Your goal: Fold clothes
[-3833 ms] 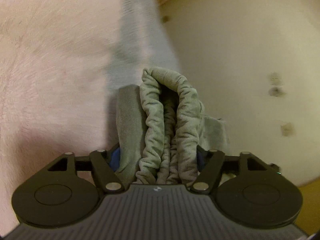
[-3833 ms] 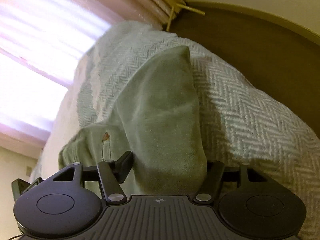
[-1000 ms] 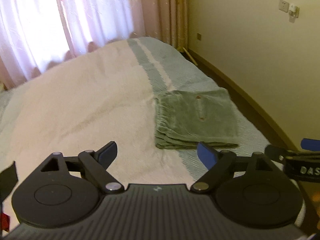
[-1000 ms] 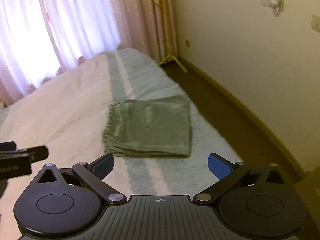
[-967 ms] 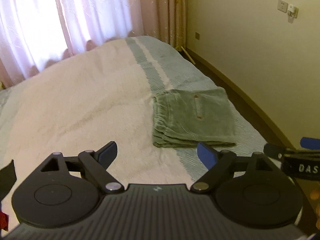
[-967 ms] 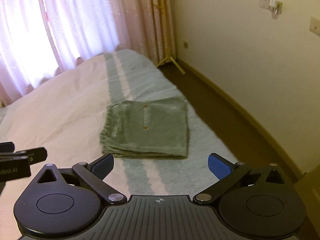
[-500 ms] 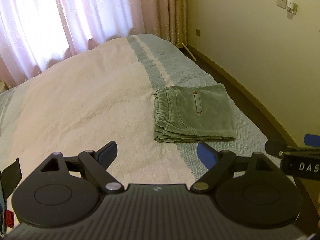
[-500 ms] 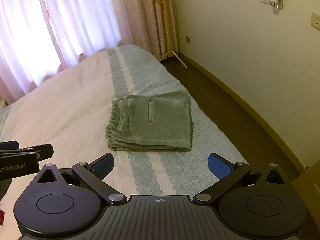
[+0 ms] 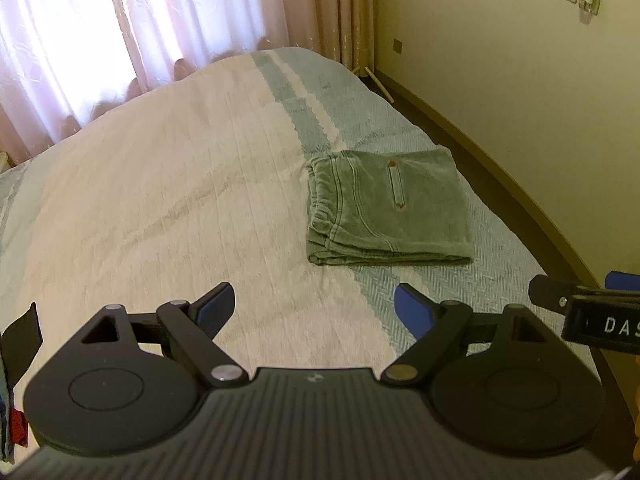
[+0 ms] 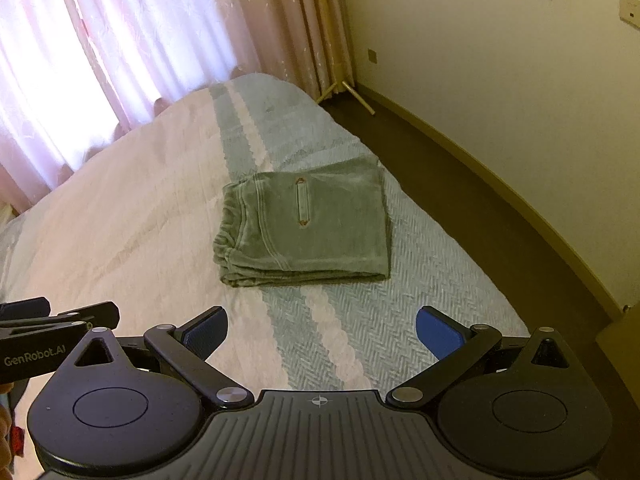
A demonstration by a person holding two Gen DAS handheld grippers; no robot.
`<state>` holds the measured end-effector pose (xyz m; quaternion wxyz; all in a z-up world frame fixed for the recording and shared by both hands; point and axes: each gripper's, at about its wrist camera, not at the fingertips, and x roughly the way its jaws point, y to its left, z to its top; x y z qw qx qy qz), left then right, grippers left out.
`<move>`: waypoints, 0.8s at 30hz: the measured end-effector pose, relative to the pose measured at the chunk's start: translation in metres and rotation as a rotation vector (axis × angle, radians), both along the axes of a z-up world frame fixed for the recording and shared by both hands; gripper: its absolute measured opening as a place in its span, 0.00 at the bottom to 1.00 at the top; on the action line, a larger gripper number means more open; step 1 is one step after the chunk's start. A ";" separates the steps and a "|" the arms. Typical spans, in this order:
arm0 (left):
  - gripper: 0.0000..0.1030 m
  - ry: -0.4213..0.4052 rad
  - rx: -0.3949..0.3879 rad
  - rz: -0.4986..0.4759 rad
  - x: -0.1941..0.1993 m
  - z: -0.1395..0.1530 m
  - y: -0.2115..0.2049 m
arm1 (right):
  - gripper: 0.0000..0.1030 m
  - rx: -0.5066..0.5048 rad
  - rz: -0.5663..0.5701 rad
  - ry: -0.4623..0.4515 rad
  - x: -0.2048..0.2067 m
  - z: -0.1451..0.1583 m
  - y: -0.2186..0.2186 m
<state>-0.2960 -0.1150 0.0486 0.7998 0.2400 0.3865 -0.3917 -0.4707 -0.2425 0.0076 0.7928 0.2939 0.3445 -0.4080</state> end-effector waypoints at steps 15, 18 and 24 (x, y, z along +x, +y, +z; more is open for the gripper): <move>0.82 0.035 0.041 -0.015 0.006 -0.019 -0.011 | 1.00 0.041 0.005 0.020 0.007 -0.012 -0.007; 0.82 0.040 0.045 -0.013 0.008 -0.022 -0.014 | 1.00 0.049 0.005 0.023 0.008 -0.015 -0.009; 0.82 0.052 0.059 -0.013 0.009 -0.029 -0.019 | 1.00 0.073 0.011 0.032 0.009 -0.022 -0.013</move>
